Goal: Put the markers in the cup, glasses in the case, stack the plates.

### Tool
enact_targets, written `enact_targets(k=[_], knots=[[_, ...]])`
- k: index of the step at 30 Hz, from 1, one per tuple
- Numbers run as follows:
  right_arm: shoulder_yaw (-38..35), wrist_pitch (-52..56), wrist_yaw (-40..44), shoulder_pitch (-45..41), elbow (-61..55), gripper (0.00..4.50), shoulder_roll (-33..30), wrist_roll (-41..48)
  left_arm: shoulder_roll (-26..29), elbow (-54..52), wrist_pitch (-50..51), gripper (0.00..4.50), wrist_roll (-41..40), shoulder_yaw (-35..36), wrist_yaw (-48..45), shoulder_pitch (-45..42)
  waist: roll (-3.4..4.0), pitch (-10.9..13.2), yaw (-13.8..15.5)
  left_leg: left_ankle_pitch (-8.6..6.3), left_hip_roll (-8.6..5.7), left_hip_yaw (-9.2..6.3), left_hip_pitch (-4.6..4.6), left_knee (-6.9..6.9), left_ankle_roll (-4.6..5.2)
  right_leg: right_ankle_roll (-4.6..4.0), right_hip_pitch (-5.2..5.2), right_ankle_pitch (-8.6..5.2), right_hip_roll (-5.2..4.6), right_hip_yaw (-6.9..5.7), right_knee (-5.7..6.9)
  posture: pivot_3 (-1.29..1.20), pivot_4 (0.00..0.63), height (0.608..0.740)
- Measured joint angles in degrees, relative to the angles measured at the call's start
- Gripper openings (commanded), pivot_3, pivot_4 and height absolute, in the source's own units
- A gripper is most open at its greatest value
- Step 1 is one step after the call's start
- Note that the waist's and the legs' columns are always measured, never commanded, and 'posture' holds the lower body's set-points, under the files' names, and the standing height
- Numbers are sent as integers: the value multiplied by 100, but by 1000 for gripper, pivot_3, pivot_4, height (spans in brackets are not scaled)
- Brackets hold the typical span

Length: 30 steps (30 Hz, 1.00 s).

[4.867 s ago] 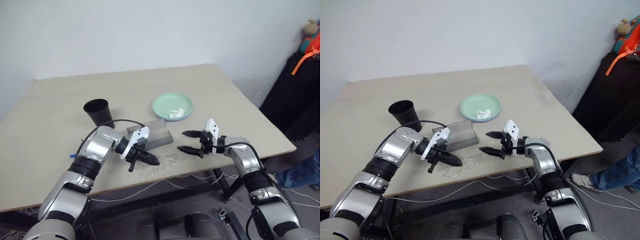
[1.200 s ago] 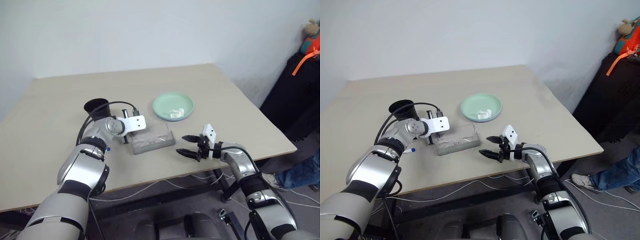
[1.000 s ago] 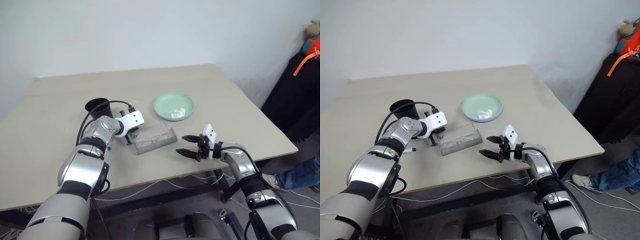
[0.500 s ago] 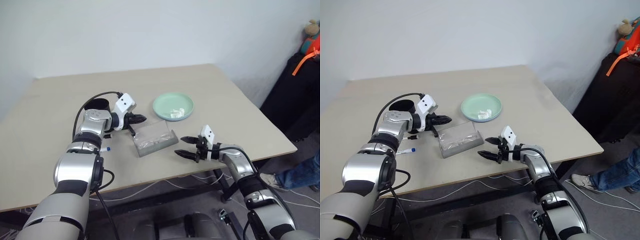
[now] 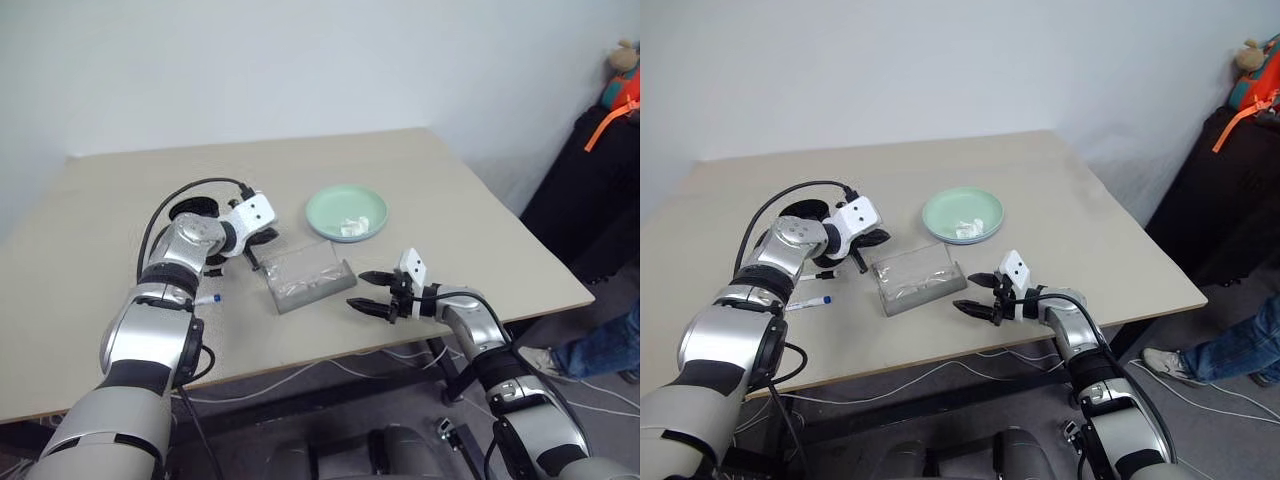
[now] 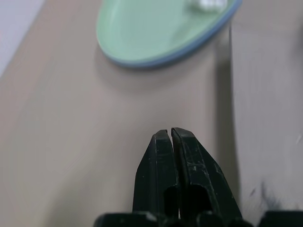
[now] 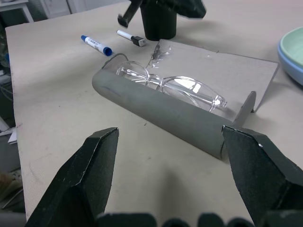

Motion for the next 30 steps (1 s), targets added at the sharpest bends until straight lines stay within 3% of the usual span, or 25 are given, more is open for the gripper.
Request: enact_targets(k=[8, 21, 30], knots=[[17, 0, -7, 1, 2, 3789, -4, 1, -88, 94, -2, 11, 315, -338, -165, 88, 0, -1, 1, -1, 0, 0, -1, 0, -1, 0, -1, 0, 0, -1, -1, 0, 0, 740], [16, 0, -41, 119, -5, 3789, 13, 3, -265, 68, 1288, 11, -1123, 970, -1671, 16, -1, -1, -2, 0, 0, -3, -1, 3, 1, 0, 1, 0, -1, -2, 0, 0, 0, 740], [16, -23, -65, 105, 19, 3789, 59, 2, -327, -447, 1756, 11, -1714, 1212, -2826, 89, -1, -1, -3, 1, 0, -2, -1, 3, 1, 0, 1, 0, 0, 0, 0, 0, 0, 740]])
